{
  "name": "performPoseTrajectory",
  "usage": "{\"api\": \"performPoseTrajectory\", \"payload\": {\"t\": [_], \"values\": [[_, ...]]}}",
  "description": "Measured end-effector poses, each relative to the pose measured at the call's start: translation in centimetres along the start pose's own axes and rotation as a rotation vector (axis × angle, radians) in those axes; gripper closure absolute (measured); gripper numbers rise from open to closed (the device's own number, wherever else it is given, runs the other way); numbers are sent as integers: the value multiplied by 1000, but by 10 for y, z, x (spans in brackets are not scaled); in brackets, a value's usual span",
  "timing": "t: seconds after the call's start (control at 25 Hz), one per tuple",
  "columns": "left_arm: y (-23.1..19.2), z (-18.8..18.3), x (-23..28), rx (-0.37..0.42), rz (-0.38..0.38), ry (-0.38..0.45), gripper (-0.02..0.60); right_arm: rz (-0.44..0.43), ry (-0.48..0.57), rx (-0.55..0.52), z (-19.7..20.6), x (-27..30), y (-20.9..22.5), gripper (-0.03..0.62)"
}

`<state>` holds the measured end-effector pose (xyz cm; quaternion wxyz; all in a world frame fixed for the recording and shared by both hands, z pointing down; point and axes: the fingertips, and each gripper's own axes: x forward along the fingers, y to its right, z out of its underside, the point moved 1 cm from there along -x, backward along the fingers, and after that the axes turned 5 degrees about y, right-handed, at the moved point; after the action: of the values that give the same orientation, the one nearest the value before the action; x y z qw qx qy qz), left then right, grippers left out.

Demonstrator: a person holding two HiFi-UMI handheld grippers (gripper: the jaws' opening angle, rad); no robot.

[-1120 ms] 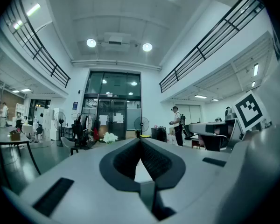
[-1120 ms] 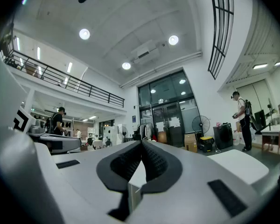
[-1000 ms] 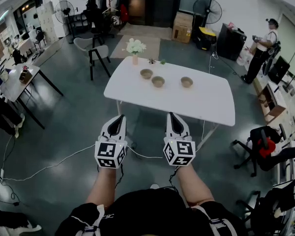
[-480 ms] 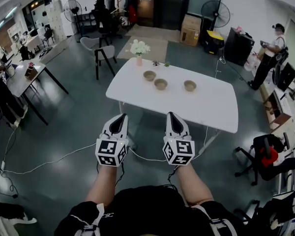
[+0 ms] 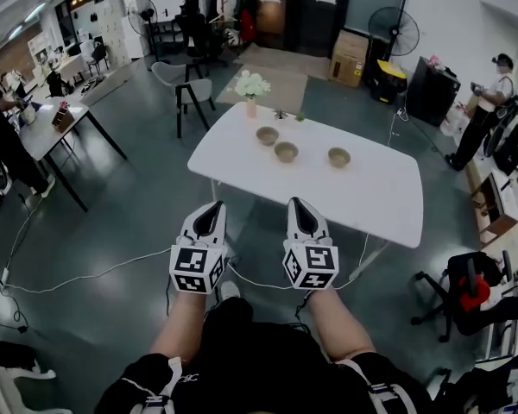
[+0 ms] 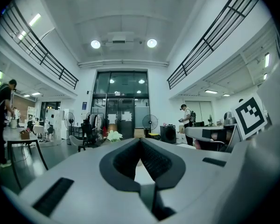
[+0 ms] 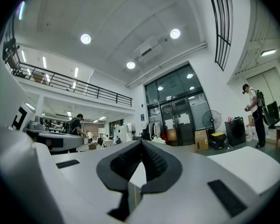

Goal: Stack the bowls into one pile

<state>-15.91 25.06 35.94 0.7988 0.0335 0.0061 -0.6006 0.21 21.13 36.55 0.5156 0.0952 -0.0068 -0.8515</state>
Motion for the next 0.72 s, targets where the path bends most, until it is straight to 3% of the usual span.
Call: {"api": "performPoseTrajectory", "payload": {"t": [0.24, 0.44, 0.72], "values": [[-19, -1, 47, -16, 0, 3, 569, -19, 0, -12, -2, 49, 12, 580], [-45, 39, 97, -27, 21, 7, 569, -27, 0, -28, 38, 100, 22, 580], [-119, 40, 208, -78, 56, 5, 569, -32, -34, -24, 57, 227, 33, 580]]}}
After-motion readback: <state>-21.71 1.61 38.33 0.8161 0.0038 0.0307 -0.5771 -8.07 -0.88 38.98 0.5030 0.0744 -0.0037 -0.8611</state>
